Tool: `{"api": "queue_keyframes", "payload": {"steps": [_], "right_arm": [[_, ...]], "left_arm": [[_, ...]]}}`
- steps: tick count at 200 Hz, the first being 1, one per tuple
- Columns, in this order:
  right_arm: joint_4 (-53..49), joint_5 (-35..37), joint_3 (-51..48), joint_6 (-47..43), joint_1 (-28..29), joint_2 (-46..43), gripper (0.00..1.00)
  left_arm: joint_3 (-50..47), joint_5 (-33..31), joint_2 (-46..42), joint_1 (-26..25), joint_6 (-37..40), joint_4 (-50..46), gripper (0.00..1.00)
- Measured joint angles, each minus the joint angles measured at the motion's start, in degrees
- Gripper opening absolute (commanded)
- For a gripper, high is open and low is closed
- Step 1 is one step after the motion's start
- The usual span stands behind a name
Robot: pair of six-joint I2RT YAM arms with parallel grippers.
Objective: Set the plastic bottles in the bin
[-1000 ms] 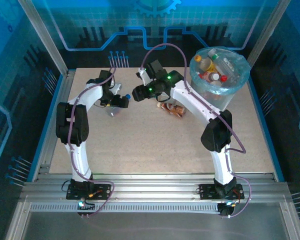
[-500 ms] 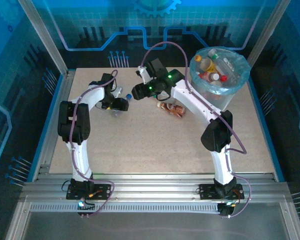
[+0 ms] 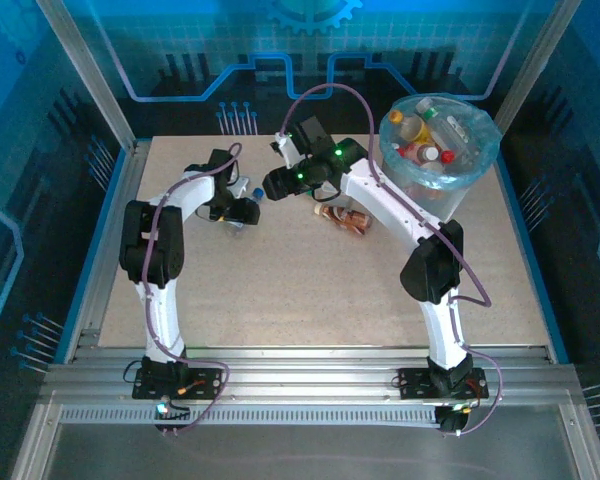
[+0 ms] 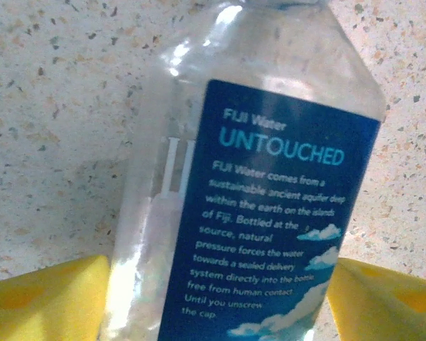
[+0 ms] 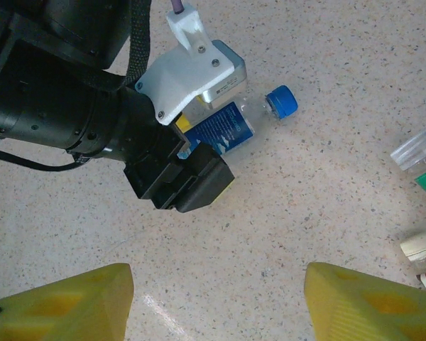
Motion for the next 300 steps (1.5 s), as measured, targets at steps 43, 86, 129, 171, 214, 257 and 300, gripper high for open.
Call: {"api": "queue_keyframes", "payload": {"steps": [43,86,129,171,214,257,300], "right_arm": [[-0.1,-0.1,0.0,0.0,0.0,0.3,0.66],[-0.5,0.0,0.0,-0.2,0.0,0.3,0.66],[0.0,-1.7,-0.1,0.3,-0.5,0.3,0.66],[2.3,-3.3,-2.0,2.7,-1.4,-0.3,0.66],[7.0,-3.4,-8.1,5.1,-1.5,-6.3,0.66],[12.0,-2.6,-12.2,6.7,-1.5,-12.6,0.66],[15.7,-3.0,-13.8,8.4,-1.5,-15.6,0.67]], "left_arm": [[0.0,0.0,0.1,0.0,0.1,0.1,0.66],[-0.9,-0.1,-0.8,0.0,-0.1,1.2,0.64],[-6.6,-0.2,-8.7,-0.1,-0.6,5.4,0.64],[-14.4,2.6,-22.3,-2.4,0.0,13.5,0.64],[-21.9,7.0,-33.4,-4.7,0.6,23.2,0.63],[-26.8,10.9,-38.7,-5.2,1.7,30.1,0.63],[-28.4,14.9,-41.9,-5.7,1.9,34.3,0.63]]}}
